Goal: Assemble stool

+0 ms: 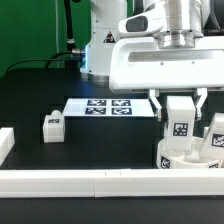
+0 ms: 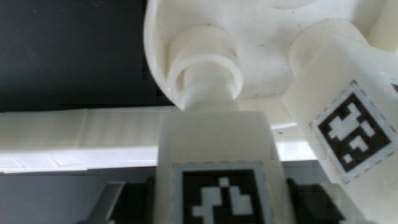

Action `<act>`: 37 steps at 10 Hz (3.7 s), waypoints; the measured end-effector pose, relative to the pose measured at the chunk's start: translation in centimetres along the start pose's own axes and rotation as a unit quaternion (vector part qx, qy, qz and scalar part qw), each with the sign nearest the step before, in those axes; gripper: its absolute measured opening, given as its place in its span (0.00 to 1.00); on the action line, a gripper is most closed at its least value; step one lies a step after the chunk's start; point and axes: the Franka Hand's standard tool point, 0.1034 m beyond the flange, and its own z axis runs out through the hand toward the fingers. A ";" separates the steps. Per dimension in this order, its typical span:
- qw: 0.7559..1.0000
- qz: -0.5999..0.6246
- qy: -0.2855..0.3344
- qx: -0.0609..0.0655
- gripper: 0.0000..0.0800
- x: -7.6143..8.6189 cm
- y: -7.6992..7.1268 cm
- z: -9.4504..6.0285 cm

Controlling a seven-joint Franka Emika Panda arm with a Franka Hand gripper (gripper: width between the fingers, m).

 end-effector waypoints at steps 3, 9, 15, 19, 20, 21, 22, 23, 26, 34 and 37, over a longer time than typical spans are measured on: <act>1.000 -0.001 0.006 -0.002 0.42 -0.3 0.0 0.3; 1.000 -0.004 0.020 -0.004 0.70 -0.4 -0.1 0.7; 1.000 -0.005 0.000 0.008 0.81 3.3 0.6 -3.0; 1.000 -0.005 -0.017 0.011 0.81 3.2 0.6 -3.0; 1.000 -0.005 -0.017 0.011 0.81 3.2 0.6 -2.9; 0.998 -0.002 -0.053 0.014 0.81 2.5 0.7 -2.6; 0.995 0.002 -0.100 0.021 0.81 2.5 0.7 -2.6; 0.994 0.003 -0.110 0.021 0.81 2.9 0.9 -2.3; 0.969 0.005 -0.243 0.037 0.81 1.3 0.4 -2.4; 0.961 -0.003 -0.277 0.006 0.81 1.4 1.0 -0.7; 0.961 -0.003 -0.276 0.005 0.81 1.3 0.9 -0.2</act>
Offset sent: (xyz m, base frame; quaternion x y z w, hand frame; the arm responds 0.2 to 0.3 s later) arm -0.0078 0.0036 -0.0134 -0.0006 0.0248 0.0090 0.9997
